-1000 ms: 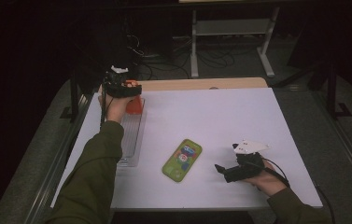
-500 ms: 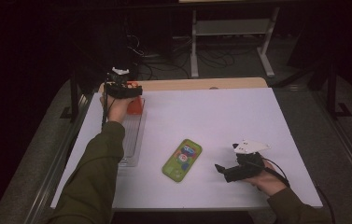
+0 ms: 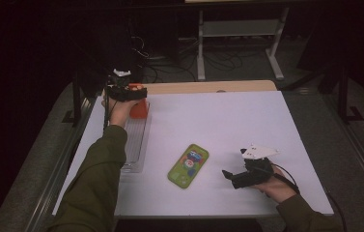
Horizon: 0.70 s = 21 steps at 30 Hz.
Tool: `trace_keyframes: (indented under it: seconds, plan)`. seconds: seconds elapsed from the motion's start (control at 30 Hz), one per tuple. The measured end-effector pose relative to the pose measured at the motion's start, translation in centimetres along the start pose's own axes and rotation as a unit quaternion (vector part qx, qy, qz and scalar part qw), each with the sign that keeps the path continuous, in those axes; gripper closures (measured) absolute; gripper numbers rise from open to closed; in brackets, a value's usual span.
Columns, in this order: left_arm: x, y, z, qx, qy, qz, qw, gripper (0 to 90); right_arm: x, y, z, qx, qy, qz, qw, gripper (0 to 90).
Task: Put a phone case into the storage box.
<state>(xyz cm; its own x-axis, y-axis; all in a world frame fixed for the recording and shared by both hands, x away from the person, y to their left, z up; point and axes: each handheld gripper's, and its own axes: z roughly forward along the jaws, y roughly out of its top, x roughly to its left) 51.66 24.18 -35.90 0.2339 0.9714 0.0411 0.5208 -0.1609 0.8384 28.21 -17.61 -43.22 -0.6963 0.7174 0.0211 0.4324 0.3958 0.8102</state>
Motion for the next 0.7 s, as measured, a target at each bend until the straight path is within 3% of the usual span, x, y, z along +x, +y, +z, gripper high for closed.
trace_keyframes:
  seconds: [0.23, 0.7]
  plan:
    - [0.4, 0.3, -0.7, -0.002, -0.007, 0.007, 0.9999, 0.0, 0.0, 0.0, 0.0, 0.000, 0.000, 0.002, 1.0000, 0.0]
    - [2.3, 0.9, -3.6, 0.015, -0.057, 0.022, 0.9980, 0.0, 0.0, 0.1, 0.0, 0.001, -0.004, -0.001, 1.0000, 0.0]
